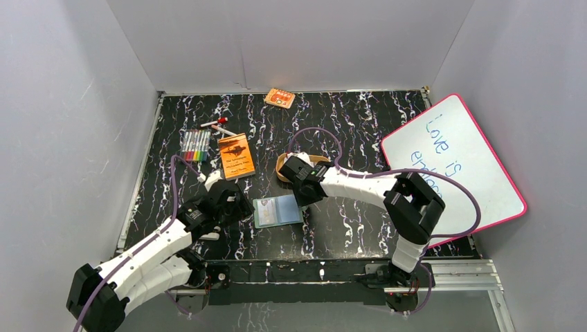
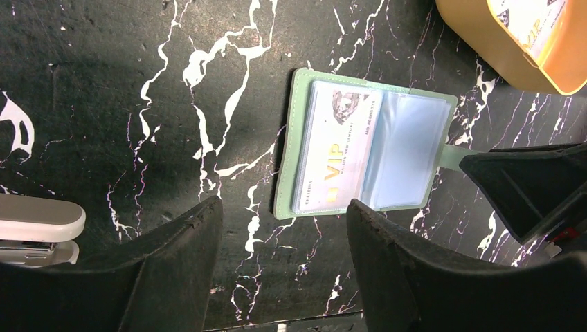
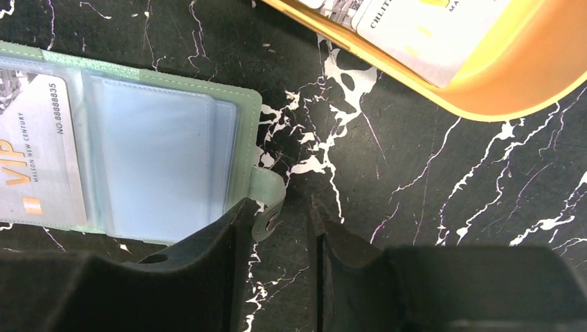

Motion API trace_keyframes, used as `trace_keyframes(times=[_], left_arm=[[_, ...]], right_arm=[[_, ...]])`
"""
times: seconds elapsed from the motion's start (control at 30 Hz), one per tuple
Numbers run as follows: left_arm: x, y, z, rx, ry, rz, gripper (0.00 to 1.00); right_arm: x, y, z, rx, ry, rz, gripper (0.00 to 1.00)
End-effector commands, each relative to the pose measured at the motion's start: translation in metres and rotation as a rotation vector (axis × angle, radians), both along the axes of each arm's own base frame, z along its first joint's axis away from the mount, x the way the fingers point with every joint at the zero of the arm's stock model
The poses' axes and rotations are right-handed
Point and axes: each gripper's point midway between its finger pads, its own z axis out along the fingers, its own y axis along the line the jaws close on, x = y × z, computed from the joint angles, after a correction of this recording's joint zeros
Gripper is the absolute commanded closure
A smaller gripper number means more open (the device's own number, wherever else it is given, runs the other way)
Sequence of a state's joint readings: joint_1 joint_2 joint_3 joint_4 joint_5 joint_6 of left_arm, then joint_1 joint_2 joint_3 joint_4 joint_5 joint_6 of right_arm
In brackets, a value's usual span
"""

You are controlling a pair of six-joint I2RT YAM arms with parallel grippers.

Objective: Put the credit cards into the card holder
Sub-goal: Close the card holder at the center of the board.

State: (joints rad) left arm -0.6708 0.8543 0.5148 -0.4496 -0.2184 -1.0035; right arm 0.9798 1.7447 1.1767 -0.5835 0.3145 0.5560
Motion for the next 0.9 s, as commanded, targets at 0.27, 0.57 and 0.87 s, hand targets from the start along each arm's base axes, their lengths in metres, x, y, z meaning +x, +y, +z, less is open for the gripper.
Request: trace_keyframes(times=[0.27,0.57,0.87], left_arm=[[-0.005,0.006,-0.006,0.006,0.009,0.023,0.38],[-0.010,-0.002,-0.022,-0.008,0.060,-0.016,0.39],[-0.010,-0.011,-0.037,-0.015,0.091,-0.050,0.41]], right_arm=[[-0.004,0.002,0.014,0.046,-0.021,0.003,0.96],[-0.030,-0.008,0.013,0.178,-0.003,0.021,1.00],[-0.037,-0.001,0.059,0.389,-0.071,0.071,1.00]])
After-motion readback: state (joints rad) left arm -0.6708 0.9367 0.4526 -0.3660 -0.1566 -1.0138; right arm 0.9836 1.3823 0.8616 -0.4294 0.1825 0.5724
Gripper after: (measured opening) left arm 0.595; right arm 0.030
